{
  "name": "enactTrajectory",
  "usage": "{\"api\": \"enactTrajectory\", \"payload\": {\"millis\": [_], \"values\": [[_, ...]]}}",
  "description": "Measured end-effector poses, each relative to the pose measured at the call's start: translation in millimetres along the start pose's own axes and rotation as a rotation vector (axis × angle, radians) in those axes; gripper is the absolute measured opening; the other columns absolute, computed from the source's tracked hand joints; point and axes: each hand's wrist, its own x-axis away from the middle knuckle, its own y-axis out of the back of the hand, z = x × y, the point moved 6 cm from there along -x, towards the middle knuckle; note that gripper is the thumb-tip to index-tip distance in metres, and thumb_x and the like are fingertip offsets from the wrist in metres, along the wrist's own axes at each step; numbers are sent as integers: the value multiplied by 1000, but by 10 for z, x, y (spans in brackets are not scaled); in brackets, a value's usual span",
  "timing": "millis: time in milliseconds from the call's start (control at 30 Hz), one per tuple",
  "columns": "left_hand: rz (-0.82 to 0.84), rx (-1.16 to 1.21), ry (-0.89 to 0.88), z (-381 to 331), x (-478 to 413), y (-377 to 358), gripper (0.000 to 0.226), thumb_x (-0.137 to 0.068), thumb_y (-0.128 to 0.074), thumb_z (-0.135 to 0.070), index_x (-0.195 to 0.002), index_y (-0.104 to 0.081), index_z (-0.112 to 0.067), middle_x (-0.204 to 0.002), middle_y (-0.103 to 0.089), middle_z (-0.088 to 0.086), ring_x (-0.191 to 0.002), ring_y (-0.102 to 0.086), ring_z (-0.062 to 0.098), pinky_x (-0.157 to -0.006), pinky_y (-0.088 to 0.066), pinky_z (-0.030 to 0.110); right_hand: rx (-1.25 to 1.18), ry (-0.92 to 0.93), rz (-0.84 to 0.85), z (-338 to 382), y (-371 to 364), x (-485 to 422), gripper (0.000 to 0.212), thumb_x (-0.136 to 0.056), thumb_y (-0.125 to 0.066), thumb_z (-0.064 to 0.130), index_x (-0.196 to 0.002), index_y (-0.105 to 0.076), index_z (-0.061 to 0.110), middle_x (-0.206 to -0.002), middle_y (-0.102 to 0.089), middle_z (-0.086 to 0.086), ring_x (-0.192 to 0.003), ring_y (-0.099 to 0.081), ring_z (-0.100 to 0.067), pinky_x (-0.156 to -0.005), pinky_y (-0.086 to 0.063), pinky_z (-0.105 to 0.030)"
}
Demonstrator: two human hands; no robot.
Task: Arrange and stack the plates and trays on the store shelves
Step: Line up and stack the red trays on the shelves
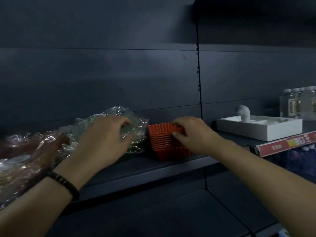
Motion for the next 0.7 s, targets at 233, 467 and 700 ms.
{"api": "enactTrajectory", "payload": {"millis": [233, 467, 700], "values": [[241, -192, 26, 537, 150, -319, 69, -96, -56, -61, -152, -45, -22, -137, -63, 3, -123, -61, 27, -104, -52, 47, 99, -29, 189, 53, -275, -48, 22, -104, -59, 32, -126, -64, 28, -127, -69, 3, -113, -63, -19, -103, -50, -44], [256, -265, -20, 573, 174, -466, 63, -92, -78, -39, -146, -51, -20, -130, -69, 2, -120, -64, 26, -104, -52, 44, 97, 5, 181, -32, -337, -38, 30, -103, -59, 22, -130, -60, 34, -135, -64, 8, -125, -56, -18, -112, -39, -46], [162, -159, -33, 567, 275, -385, 58, -93, -80, -29, -146, -58, -17, -121, -74, 6, -110, -68, 28, -91, -51, 37, 89, 3, 219, -42, -337, -19, 32, -103, -56, 16, -128, -57, 36, -137, -62, 7, -126, -55, -20, -109, -36, -44]]}}
